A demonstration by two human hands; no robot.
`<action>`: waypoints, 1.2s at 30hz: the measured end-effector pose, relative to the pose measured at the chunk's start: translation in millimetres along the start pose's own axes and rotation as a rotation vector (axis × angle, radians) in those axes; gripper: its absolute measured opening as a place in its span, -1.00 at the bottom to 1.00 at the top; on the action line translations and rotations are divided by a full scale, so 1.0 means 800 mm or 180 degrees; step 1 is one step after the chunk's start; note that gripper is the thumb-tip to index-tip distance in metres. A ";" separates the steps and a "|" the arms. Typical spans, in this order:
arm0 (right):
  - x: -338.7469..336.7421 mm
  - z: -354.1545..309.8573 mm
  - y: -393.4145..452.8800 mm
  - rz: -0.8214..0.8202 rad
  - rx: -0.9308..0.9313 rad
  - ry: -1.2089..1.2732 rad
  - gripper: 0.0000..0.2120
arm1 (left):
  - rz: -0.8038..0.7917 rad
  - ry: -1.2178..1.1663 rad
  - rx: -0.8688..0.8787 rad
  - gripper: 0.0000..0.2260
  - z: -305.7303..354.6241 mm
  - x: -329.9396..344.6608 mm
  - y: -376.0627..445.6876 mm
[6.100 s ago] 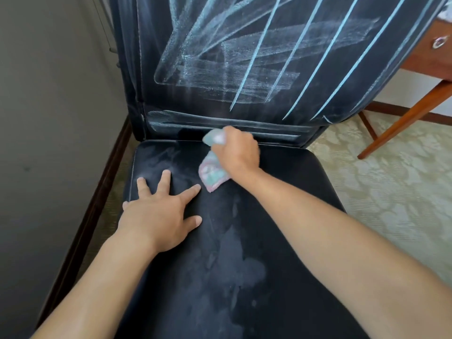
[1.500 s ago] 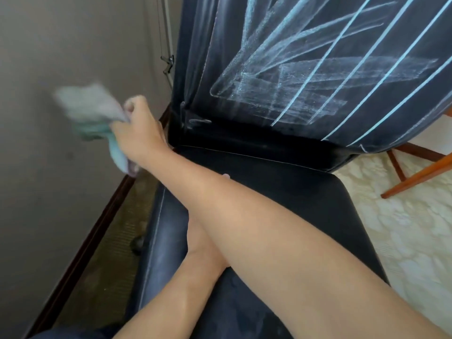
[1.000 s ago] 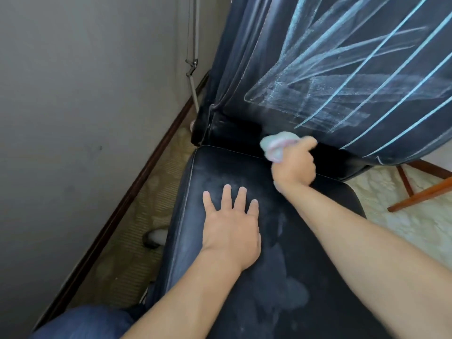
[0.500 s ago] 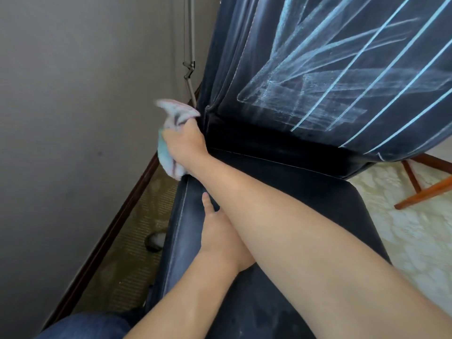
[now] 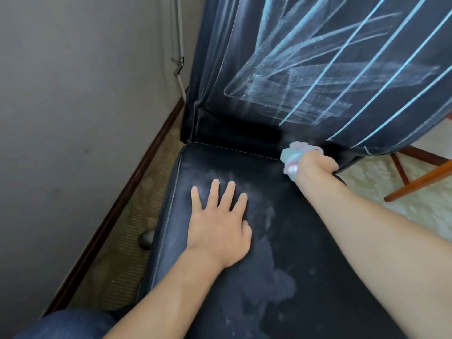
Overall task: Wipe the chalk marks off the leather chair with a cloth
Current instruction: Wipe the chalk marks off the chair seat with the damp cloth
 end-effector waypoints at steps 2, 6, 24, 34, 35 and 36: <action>-0.044 0.005 0.021 0.0496 -0.0397 -0.0751 -0.64 | -0.0025 0.0072 -0.0086 -0.39 0.005 0.007 -0.002; -0.052 0.031 0.011 0.0065 -0.1501 -0.2596 -0.82 | 0.0005 0.0210 -0.0183 -0.35 0.008 0.012 0.001; -0.132 0.151 -0.240 -0.1650 -0.2674 -0.2250 -0.65 | 0.0156 0.0290 -0.0232 -0.36 0.010 0.022 -0.049; -0.278 0.176 -0.146 -0.0150 -0.1910 -0.3268 -0.62 | 0.0010 0.0414 -0.0183 -0.32 0.030 0.031 -0.114; -0.293 0.182 -0.128 -0.0080 -0.1568 -0.3322 -0.63 | 0.0017 0.0402 -0.0177 -0.32 0.034 0.031 -0.119; -0.305 0.189 -0.114 -0.0148 -0.1205 -0.3290 -0.62 | 0.0014 0.0395 -0.0171 -0.33 0.037 0.032 -0.123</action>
Point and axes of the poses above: each hand's wrist, its own y-axis towards the middle knuckle, its own x-axis out of the palm, z = x × y, the point moved 4 cm from there along y, towards the middle knuckle, and after that the axes turned 3 degrees about y, right-handed, at the moved point
